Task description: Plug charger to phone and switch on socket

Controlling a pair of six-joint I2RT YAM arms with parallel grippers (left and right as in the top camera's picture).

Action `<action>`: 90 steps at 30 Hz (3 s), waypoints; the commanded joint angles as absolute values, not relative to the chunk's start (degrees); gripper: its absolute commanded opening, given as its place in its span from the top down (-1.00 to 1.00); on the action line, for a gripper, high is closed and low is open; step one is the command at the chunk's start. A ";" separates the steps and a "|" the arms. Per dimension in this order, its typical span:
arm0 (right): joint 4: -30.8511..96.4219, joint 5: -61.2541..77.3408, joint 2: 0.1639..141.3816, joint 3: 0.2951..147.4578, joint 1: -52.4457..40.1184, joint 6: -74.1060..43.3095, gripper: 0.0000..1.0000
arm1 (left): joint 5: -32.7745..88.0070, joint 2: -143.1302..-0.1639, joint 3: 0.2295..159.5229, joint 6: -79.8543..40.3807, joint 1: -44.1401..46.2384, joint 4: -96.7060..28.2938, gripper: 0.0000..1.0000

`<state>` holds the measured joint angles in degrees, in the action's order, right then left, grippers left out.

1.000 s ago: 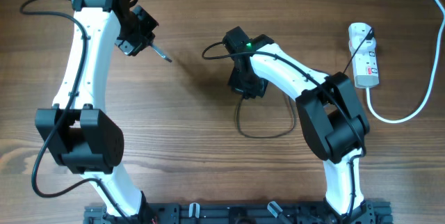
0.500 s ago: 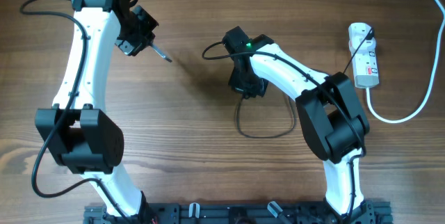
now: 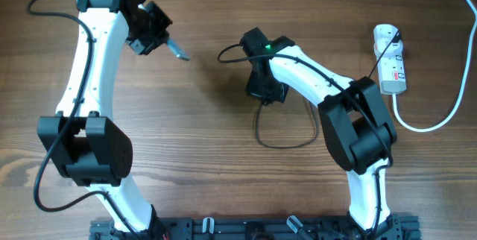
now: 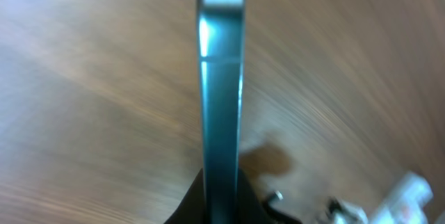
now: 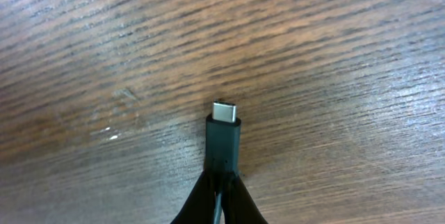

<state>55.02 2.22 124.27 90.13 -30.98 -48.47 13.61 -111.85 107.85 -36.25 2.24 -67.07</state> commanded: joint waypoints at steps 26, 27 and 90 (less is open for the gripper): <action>55.55 6.44 96.51 93.54 -39.66 -34.54 0.91 | 53.60 -110.26 108.77 -15.81 10.41 -44.58 0.92; 55.09 6.42 95.98 93.54 -39.62 -34.52 0.91 | 54.87 -110.26 108.77 -15.81 9.87 -44.58 0.92; 52.03 6.09 91.29 93.54 -36.99 -29.36 0.91 | 72.58 -110.26 108.77 -10.37 7.86 -48.84 0.92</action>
<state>52.49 5.54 92.03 92.92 -37.01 -30.11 70.00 -111.85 107.85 -12.25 7.62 -49.08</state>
